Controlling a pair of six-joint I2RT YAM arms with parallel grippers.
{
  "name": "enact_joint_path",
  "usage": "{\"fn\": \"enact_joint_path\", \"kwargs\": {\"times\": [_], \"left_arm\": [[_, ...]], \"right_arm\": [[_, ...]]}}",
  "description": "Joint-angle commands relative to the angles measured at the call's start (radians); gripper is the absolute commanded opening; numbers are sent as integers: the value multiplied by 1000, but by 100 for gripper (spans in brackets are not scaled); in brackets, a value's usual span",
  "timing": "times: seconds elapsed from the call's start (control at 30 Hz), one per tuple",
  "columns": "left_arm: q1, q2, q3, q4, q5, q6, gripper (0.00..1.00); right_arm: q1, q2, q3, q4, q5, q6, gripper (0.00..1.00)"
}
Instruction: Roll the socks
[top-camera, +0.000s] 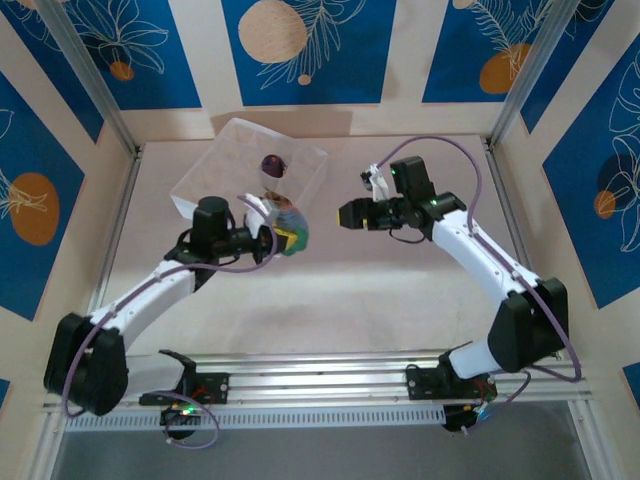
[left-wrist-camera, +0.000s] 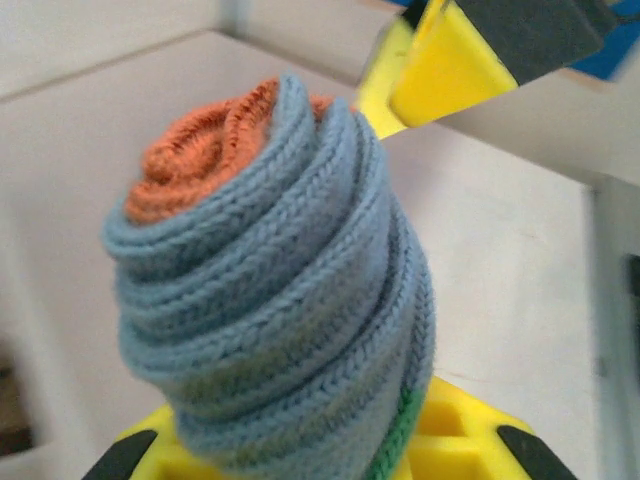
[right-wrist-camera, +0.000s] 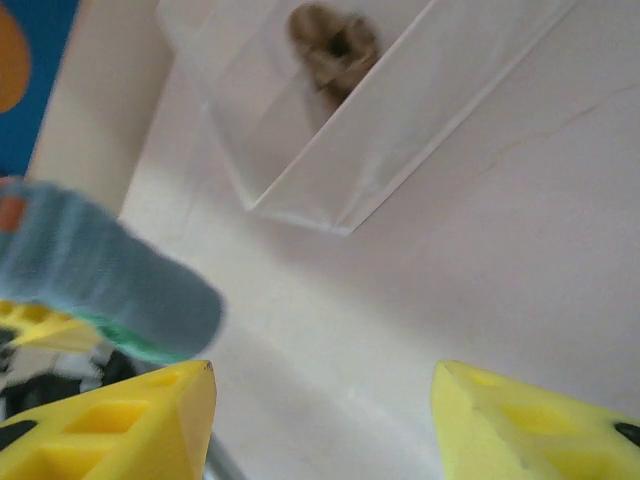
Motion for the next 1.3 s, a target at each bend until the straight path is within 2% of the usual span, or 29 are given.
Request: {"fn": "enact_joint_path", "kwargs": {"times": [0.0,0.1,0.2,0.47,0.53,0.73,0.9,1.1,1.27], "left_arm": [[45,-112,-21,-149,-284,28,0],[59,-200,-54,-195,-435,8,0],[62,-288,-79,-253,-509,17,0],[64,-433,-106,-376,-524,14,0],[66,-442,-103,-402,-521,17,0],[66,-414,-67,-438,-515,21,0],[66,-332,-33,-392,-463,-3,0],[62,-199,29,-311,-296,-46,0],[20,-108,49,-181,-205,-60,0]], "right_arm": [[61,127,107,-57,179,84,58],[129,263,238,-61,213,96,58],[183,424,403,-93,231,105,58],[263,806,840,-313,384,67,55],[271,844,868,-361,419,53,52],[269,685,584,-278,477,11,48],[207,526,334,-228,488,3,41],[136,313,104,-200,493,-58,38],[86,213,9,-187,421,-113,35]]}}
